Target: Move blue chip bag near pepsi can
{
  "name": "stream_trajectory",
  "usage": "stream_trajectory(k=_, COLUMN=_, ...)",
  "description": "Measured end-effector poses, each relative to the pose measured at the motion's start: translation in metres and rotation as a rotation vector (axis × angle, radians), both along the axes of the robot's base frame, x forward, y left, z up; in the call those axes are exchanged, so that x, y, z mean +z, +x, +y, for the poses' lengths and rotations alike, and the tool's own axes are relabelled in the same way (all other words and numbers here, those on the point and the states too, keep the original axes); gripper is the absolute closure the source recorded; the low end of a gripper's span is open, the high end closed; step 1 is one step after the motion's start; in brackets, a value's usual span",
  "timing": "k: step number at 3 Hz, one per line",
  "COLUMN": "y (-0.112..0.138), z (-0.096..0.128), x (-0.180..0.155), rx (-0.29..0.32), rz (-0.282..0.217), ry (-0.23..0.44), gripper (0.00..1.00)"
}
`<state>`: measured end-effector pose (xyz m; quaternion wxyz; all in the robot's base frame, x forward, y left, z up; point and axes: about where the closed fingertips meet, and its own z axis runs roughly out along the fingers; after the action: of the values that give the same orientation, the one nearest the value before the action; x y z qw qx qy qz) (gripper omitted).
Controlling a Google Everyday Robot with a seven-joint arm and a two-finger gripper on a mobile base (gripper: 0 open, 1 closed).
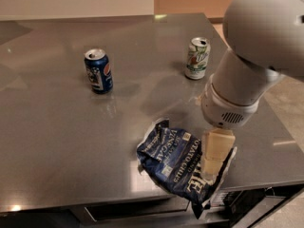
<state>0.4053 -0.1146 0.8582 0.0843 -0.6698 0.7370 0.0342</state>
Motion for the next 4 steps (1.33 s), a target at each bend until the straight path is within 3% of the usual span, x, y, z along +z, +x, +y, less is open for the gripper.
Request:
stream_trajectory(k=1, y=-0.003, z=0.006, x=-0.009, rx=0.005, rz=0.031, ry=0.008, gripper=0.00)
stream_trajectory(k=2, y=-0.005, z=0.009, x=-0.018, rx=0.008, rz=0.055, ry=0.005, gripper=0.17)
stream_trajectory(k=4, y=0.000, z=0.010, x=-0.015, rx=-0.014, rz=0.058, ry=0.002, gripper=0.64)
